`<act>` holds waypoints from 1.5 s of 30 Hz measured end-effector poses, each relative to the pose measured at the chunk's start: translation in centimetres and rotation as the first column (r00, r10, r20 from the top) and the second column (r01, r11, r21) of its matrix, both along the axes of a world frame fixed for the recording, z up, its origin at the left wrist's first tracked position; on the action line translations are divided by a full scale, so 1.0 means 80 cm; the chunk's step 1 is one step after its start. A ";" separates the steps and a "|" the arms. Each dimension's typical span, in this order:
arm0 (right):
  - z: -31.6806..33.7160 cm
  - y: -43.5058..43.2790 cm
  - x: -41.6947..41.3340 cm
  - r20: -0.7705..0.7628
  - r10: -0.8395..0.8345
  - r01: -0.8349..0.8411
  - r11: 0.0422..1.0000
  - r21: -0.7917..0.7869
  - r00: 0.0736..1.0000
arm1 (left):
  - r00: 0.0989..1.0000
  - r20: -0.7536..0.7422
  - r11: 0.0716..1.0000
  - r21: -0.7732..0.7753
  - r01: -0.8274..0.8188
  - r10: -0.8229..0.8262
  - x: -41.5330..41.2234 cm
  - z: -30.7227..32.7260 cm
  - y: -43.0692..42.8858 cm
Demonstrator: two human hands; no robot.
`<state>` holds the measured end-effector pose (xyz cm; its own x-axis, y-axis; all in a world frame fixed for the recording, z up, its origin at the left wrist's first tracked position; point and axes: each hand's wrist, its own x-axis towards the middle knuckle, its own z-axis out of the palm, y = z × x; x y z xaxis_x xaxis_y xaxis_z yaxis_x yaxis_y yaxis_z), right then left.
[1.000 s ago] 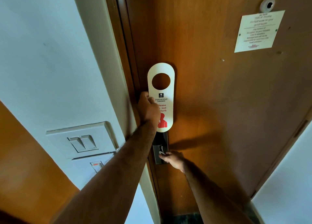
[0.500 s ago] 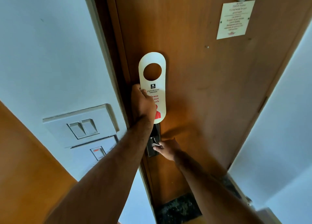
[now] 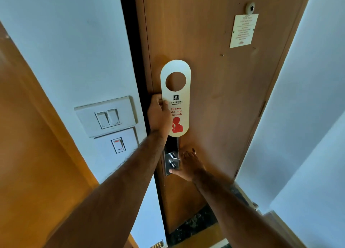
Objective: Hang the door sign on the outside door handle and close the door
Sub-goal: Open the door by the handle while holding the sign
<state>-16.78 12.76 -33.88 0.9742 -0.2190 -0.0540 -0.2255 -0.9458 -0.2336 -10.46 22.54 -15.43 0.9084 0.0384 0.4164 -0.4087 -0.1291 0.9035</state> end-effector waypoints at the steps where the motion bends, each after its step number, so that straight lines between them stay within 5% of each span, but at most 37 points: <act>1: 0.000 -0.001 -0.007 0.002 -0.007 0.007 1.000 0.010 1.000 | 1.000 0.001 1.000 -0.013 0.020 -0.020 -0.007 0.001 0.003; 21: -0.003 -0.003 -0.181 -0.071 -0.049 0.041 0.993 -0.109 0.996 | 0.843 0.161 0.840 -0.106 0.532 -0.513 -0.130 0.015 0.063; 25: -0.010 0.009 -0.232 0.019 0.053 -0.048 0.977 -0.210 0.998 | 0.794 0.185 0.780 -0.157 0.605 -0.579 -0.132 0.031 0.070; 29: -0.013 0.030 -0.273 0.203 0.346 -0.182 0.809 -0.559 0.916 | 0.727 0.151 0.712 -0.145 0.687 -0.670 -0.142 0.036 0.066; 32: 0.001 0.037 -0.267 0.142 0.475 -0.220 0.626 -0.749 0.869 | 0.691 0.130 0.677 -0.141 0.723 -0.711 -0.155 0.034 0.061; 41: 0.042 0.009 -0.262 -0.078 0.390 -0.160 0.182 -0.970 0.917 | 0.581 0.088 0.574 -0.092 0.814 -0.809 -0.190 0.038 0.049; 45: 0.052 0.001 -0.286 -0.114 0.357 -0.186 0.174 -0.967 0.927 | 0.558 0.079 0.555 -0.061 0.830 -0.826 -0.193 0.034 0.045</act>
<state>-39.68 12.83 -29.70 0.9614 0.2604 0.0886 0.0428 -0.4598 0.8870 -25.91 26.11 -12.74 0.5417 -0.6875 0.4837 -0.3296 0.3556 0.8746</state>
